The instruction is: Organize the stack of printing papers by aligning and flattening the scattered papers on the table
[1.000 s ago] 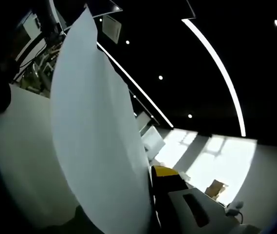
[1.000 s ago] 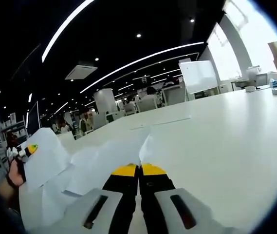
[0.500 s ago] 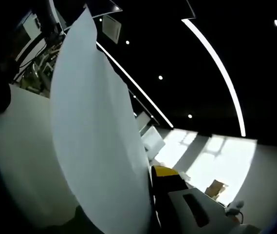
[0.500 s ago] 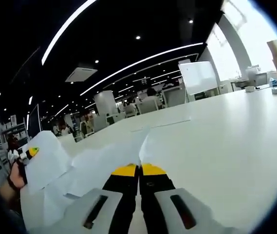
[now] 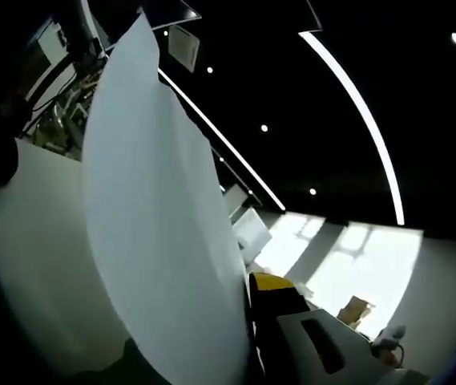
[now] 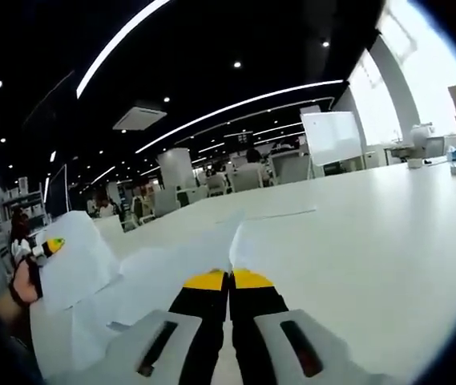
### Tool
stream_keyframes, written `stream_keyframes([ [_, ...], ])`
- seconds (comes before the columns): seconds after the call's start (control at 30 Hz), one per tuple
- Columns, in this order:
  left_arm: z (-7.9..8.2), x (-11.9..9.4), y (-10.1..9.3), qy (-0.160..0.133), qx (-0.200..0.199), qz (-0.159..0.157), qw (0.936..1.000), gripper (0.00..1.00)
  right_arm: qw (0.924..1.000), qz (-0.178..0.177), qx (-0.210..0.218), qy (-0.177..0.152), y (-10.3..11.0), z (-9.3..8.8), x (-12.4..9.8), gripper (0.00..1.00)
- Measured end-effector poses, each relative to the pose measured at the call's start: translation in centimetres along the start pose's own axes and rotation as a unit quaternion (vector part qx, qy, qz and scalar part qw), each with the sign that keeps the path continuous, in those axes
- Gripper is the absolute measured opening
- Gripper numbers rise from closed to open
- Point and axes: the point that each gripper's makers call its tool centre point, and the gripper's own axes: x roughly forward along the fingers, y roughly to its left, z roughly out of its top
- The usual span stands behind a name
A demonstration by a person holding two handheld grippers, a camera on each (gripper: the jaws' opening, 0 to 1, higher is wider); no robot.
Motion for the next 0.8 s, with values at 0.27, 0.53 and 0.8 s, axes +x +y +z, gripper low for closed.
stream_keyframes([
  [0.27, 0.0, 0.0, 0.0, -0.001, -0.001, -0.001, 1.0000, 0.08, 0.9999, 0.004, -0.012, -0.006, 0.6, 0.9, 0.0, 0.00],
  [0.53, -0.1, 0.0, -0.1, -0.001, -0.002, -0.001, 1.0000, 0.08, 0.9997, 0.009, -0.016, -0.014, 1.1, 1.8, 0.0, 0.00],
  [0.8, -0.1, 0.0, -0.2, 0.000, -0.002, -0.001, 1.0000, 0.08, 0.9993, 0.017, -0.025, -0.025, 1.9, 3.1, 0.0, 0.00],
])
